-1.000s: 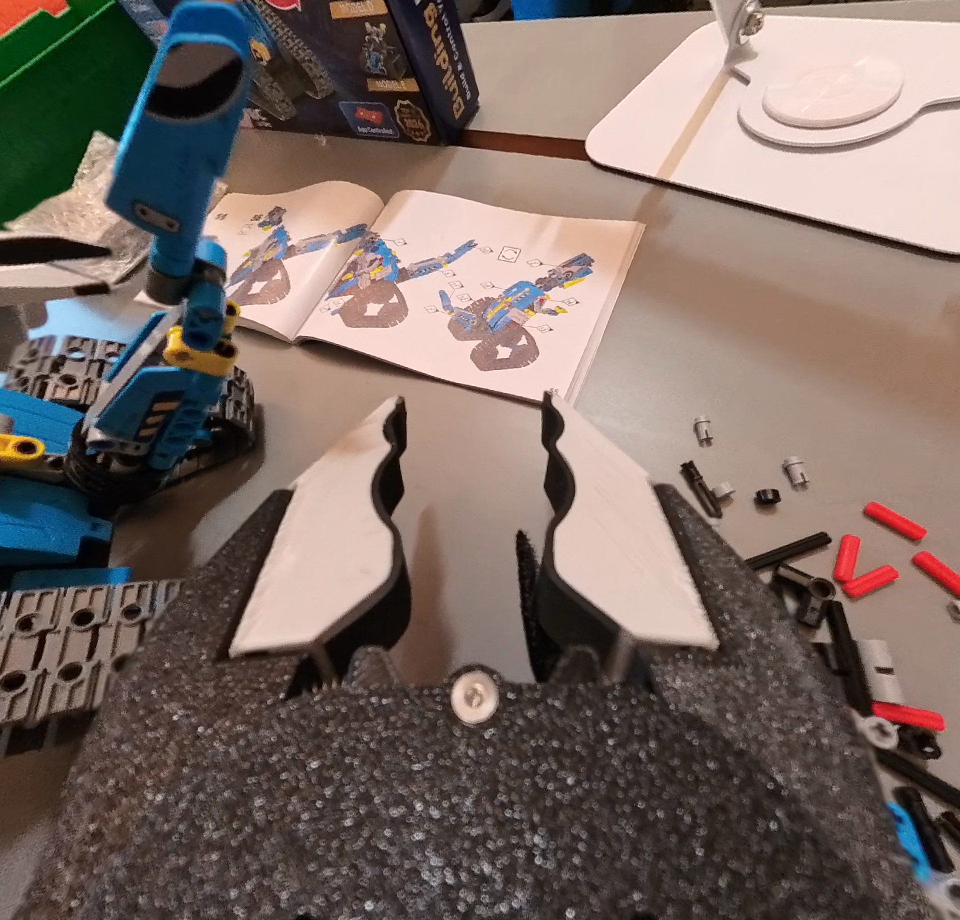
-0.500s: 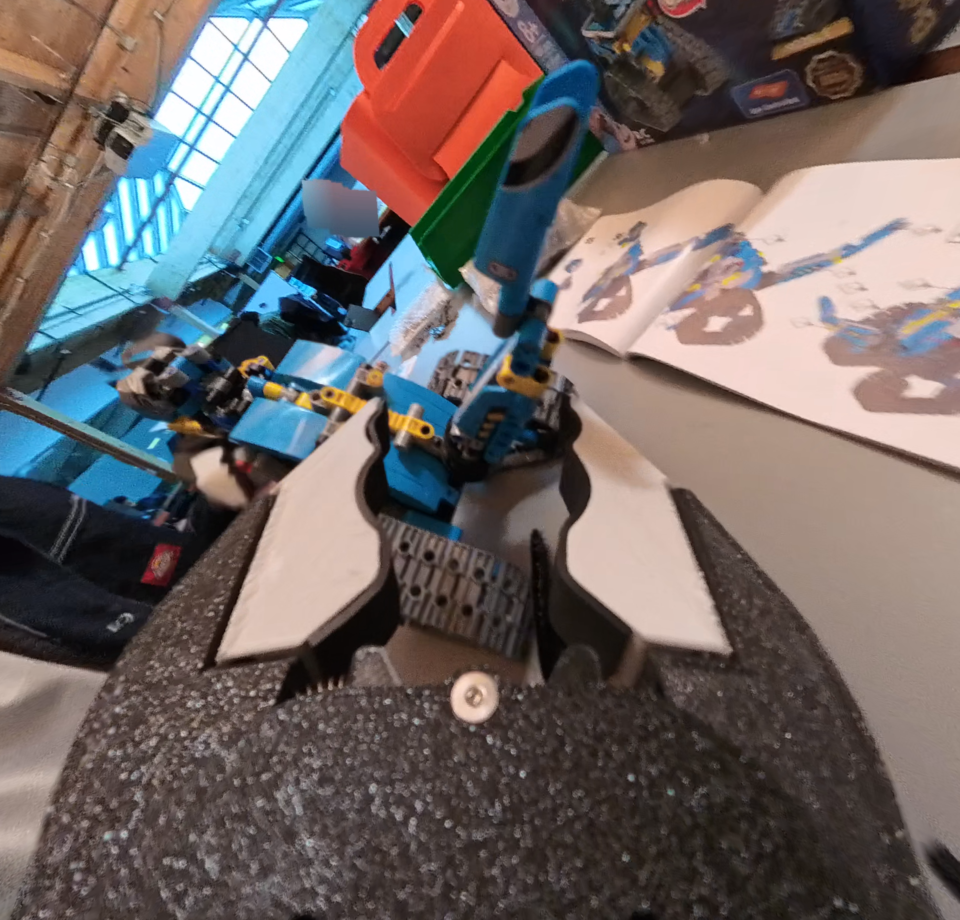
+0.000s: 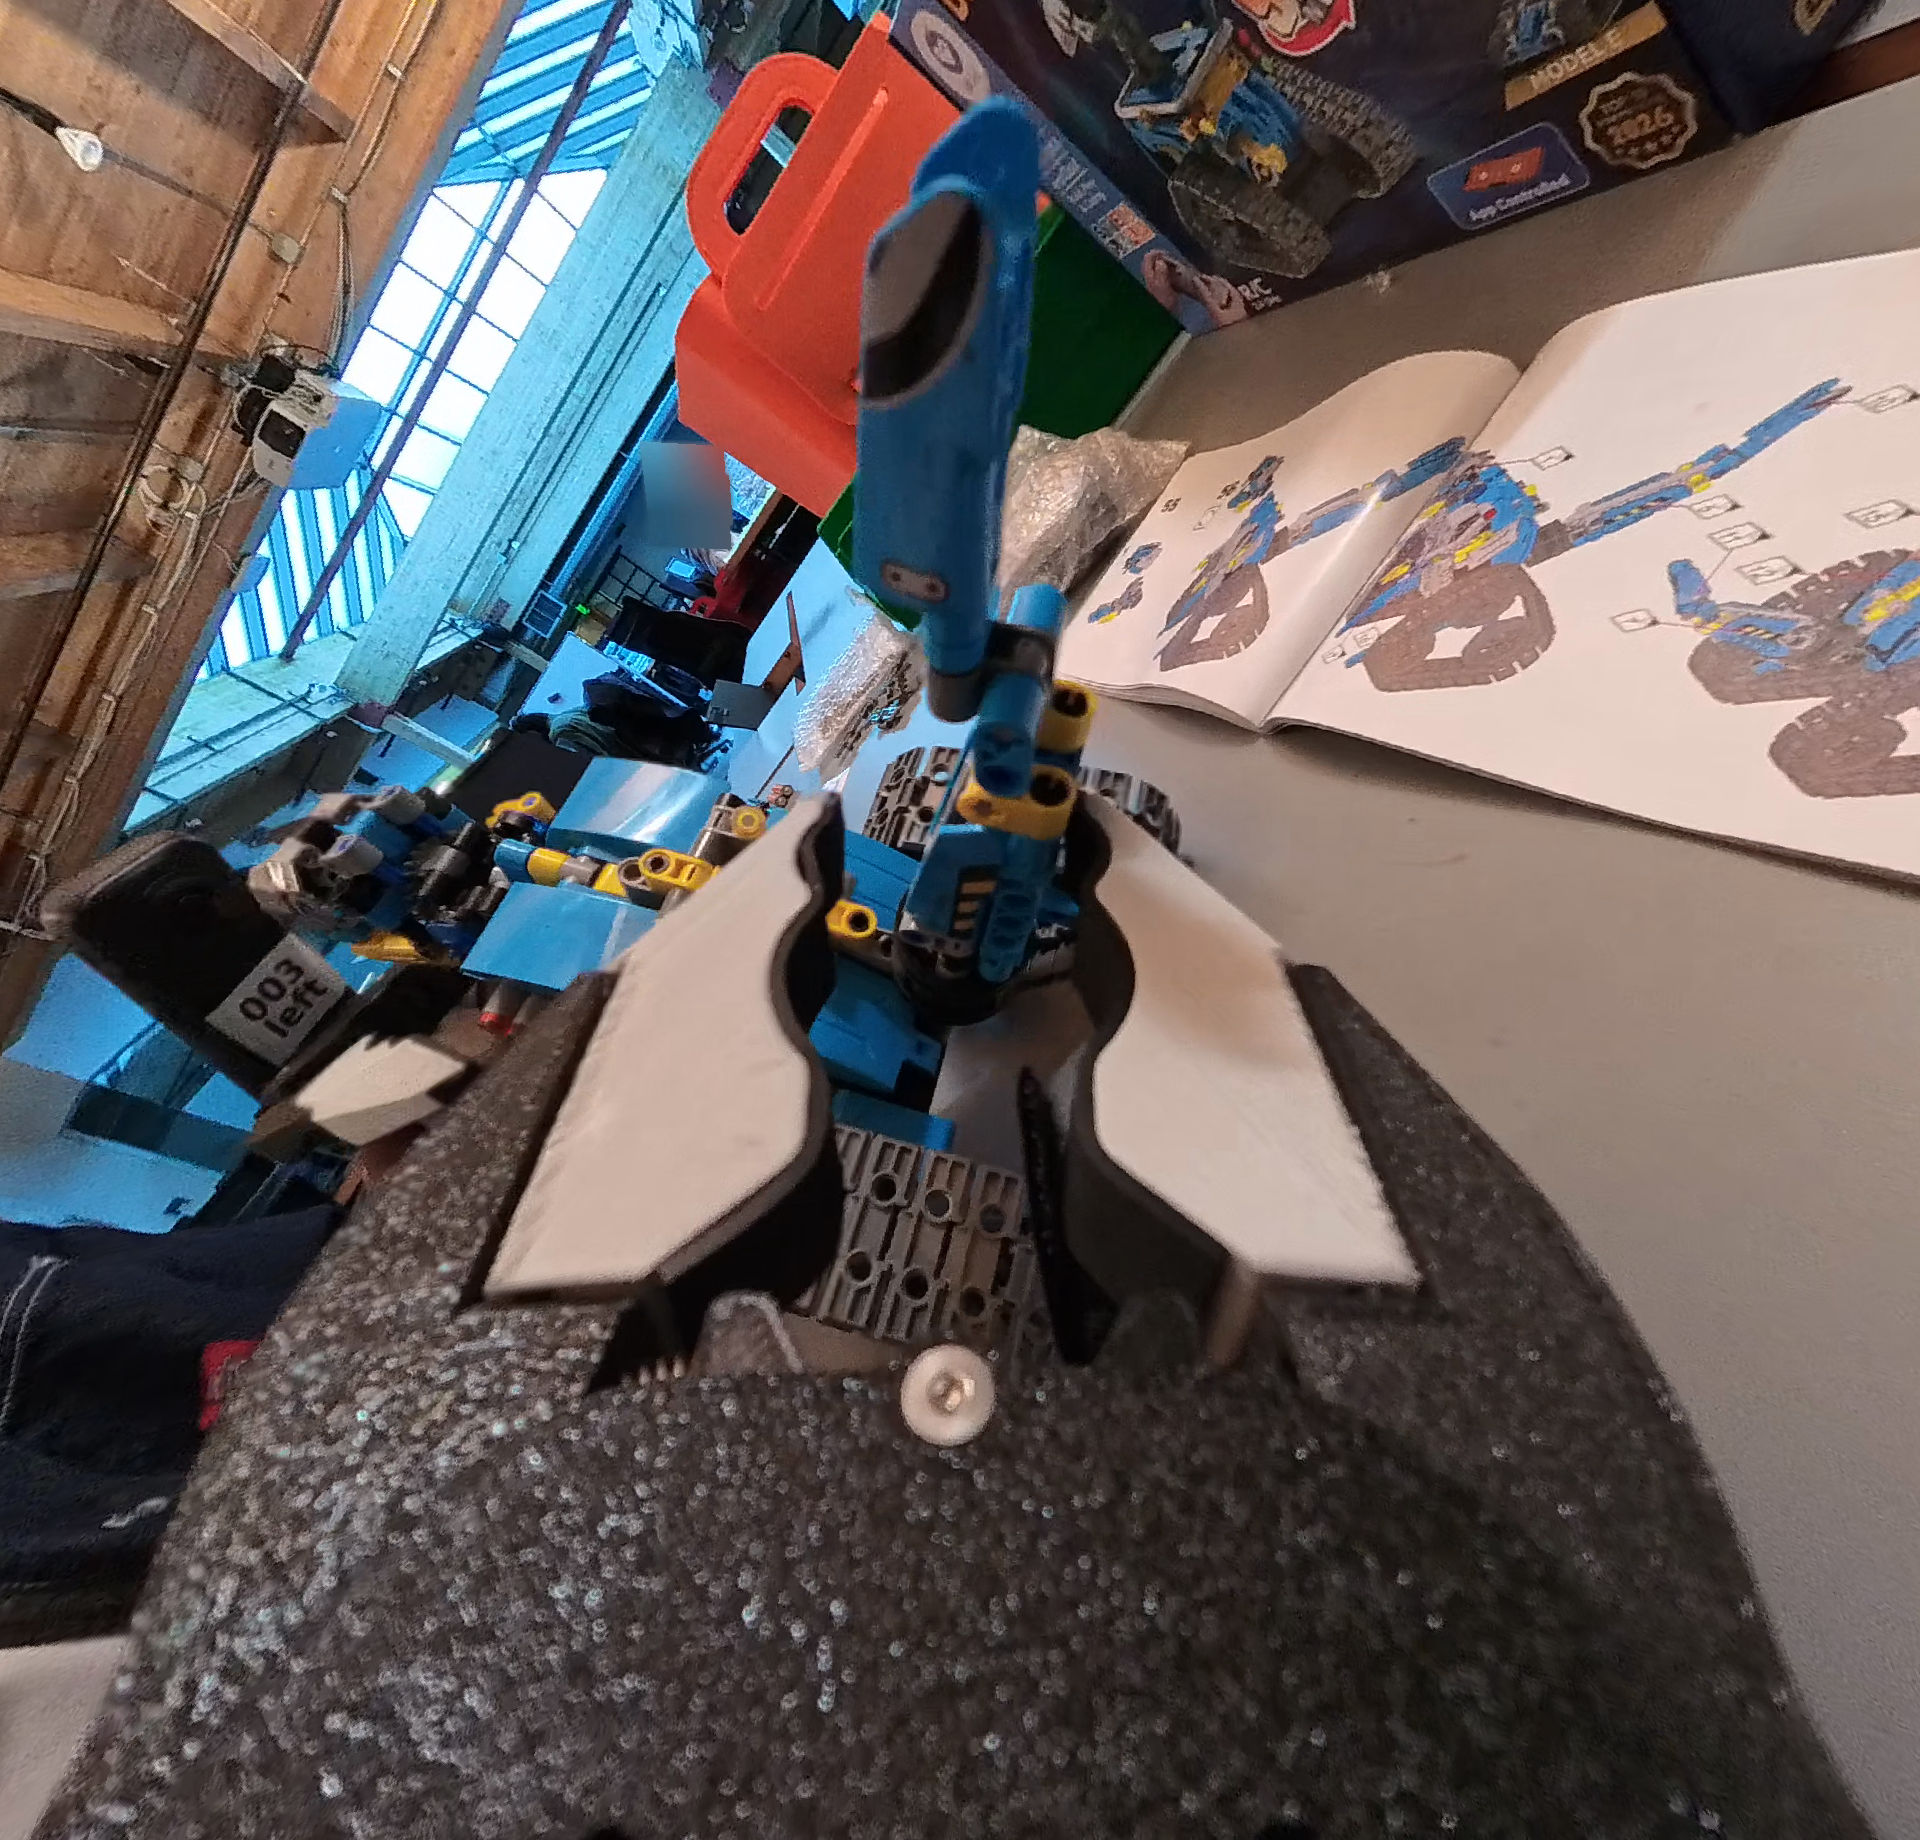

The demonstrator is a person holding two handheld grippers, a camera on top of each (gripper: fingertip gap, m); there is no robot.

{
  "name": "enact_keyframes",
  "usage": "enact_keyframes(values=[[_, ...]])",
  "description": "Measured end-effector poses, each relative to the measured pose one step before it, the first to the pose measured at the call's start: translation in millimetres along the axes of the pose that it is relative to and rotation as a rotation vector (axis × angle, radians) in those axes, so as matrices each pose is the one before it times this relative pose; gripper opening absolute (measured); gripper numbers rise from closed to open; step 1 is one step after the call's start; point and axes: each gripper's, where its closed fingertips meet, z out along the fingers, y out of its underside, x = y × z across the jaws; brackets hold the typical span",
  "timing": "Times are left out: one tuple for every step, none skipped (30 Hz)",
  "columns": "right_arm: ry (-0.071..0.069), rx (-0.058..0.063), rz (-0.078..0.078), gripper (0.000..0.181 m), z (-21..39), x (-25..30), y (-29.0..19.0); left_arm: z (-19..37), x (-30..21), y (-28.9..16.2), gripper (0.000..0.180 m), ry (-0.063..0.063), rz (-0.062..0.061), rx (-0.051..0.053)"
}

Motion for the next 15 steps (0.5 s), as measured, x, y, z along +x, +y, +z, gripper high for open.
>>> enact_keyframes(values=[[0.0052, 0.0016, 0.011, 0.036, -1.26, 1.95, 0.08, 3.66, -1.63, 2.52, 0.094, -0.0208, 0.0098, -0.0094], [-0.0009, -0.0008, 0.0119, 0.032, -1.67, 0.81, 0.38, 2.94, -0.46, 2.07, 0.091, -0.0102, 0.0083, -0.0054], [-0.0045, 0.0027, 0.0105, 0.03, -2.11, -0.4, -0.17, 2.08, 1.25, 0.75, 0.089, 0.0051, 0.0029, -0.0009], [0.0091, -0.0001, 0.0029, 0.028, -2.77, 0.74, 0.13, 1.13, 1.07, -0.1, 0.089, 0.0105, 0.0027, 0.0], [0.0176, -0.0017, -0.0076, 0.025, -3.39, 1.09, 0.66, 0.62, 1.04, -0.2, 0.087, 0.0181, 0.0098, -0.0047], [0.0098, 0.0025, -0.0075, 0.025, -3.68, -0.87, 0.36, 0.43, 0.79, -0.43, 0.084, 0.0252, 0.0153, -0.0109], [0.0084, 0.0063, 0.0002, 0.024, -3.78, -1.89, 0.23, 0.26, 0.09, -0.55, 0.083, 0.0304, 0.0181, -0.015], [0.0144, 0.0058, 0.0054, 0.021, -4.16, -1.55, 0.7, 0.6, -0.26, -0.63, 0.081, 0.0374, 0.018, -0.0153], [0.0198, 0.0046, 0.0091, 0.021, -4.71, -1.31, 1.52, 0.99, -0.28, -0.42, 0.079, 0.0469, 0.0188, -0.0165], [0.0285, 0.0071, 0.0155, 0.021, -5.39, -0.27, 2.31, 1.2, -1.01, -0.4, 0.076, 0.054, 0.0192, -0.0204], [0.0282, 0.0102, 0.0284, 0.021, -6.01, -0.46, 3.51, 1.0, -1.4, -0.85, 0.075, 0.0621, 0.0228, -0.02], [0.0223, 0.0165, 0.0289, 0.021, -6.22, -1.65, 4.2, 0.35, -1.83, -2.06, 0.067, 0.0646, 0.033, -0.0114], [0.02, 0.025, 0.0217, 0.023, -6.4, -2.79, 4.82, -0.65, -3.91, -3.41, 0.057, 0.0545, 0.0365, -0.0028], [0.0157, 0.0247, 0.0023, 0.025, -5.84, -4.45, 6.3, -0.94, -4.3, -3.15, 0.052, 0.0542, 0.0251, -0.0063], [0.0226, 0.0238, -0.0126, 0.026, -4.29, -4.16, 7.59, -0.57, -2.64, -1.7, 0.05, 0.0657, 0.0052, -0.0142]])
